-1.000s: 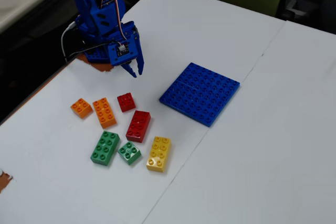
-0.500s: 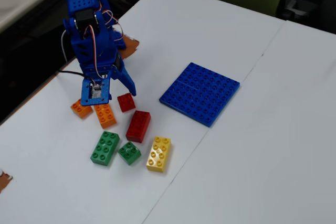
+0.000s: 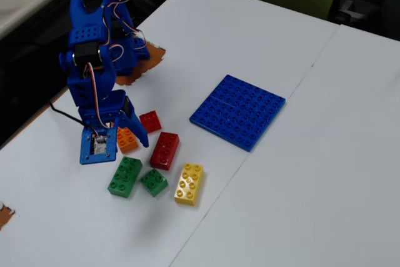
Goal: Pick up the 2x4 green block and go up the 8x8 blue block.
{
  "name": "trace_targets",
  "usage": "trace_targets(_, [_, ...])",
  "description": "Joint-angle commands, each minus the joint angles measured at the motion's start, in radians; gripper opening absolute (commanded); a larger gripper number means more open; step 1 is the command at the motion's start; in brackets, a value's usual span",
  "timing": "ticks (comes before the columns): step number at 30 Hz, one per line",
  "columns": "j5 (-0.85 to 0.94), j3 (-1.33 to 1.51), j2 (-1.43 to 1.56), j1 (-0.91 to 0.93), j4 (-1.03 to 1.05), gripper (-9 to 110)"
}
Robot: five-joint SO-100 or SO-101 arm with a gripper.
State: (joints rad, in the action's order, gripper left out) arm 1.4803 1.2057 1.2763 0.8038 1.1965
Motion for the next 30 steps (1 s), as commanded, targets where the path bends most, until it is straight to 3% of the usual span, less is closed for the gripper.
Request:
trace_targets(1, [0.032, -0.080, -0.043, 0.032, -0.032, 26])
trace_targets(30, [-0.028, -0.081, -0.224, 0.075, -0.189, 22])
